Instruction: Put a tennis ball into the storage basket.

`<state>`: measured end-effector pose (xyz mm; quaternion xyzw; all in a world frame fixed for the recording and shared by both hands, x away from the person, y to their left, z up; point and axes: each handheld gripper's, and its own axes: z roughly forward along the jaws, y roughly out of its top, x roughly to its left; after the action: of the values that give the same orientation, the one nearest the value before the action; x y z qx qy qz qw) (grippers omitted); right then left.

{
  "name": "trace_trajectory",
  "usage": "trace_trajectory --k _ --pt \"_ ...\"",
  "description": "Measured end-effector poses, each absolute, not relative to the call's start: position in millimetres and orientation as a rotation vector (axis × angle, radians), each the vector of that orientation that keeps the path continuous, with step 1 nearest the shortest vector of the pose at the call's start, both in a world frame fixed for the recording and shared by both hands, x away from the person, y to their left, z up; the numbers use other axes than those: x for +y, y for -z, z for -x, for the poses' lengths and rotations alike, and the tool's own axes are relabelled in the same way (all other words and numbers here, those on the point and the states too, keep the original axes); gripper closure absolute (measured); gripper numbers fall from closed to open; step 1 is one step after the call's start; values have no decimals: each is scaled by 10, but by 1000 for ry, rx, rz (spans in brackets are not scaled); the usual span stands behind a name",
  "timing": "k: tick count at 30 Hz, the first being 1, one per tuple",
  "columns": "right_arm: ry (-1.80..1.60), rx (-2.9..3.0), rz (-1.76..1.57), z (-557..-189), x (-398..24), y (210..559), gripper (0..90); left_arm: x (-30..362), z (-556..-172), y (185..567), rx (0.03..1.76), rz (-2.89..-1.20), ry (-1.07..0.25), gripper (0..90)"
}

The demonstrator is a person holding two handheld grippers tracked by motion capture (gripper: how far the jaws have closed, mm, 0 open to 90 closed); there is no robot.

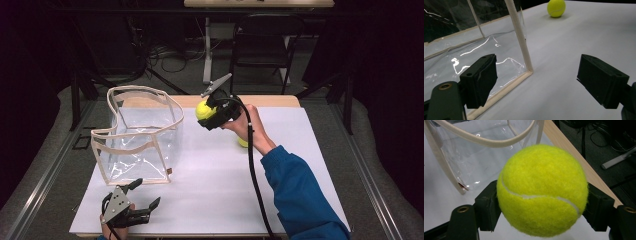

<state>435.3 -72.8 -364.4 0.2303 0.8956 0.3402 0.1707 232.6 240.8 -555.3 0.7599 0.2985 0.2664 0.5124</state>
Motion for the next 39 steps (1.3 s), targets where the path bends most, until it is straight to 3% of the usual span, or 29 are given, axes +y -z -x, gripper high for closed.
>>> trace_trajectory --k 39 --pt "-980 2546 -639 -4463 -620 3514 262 2413 -2315 5547 715 -1823 -643 159"
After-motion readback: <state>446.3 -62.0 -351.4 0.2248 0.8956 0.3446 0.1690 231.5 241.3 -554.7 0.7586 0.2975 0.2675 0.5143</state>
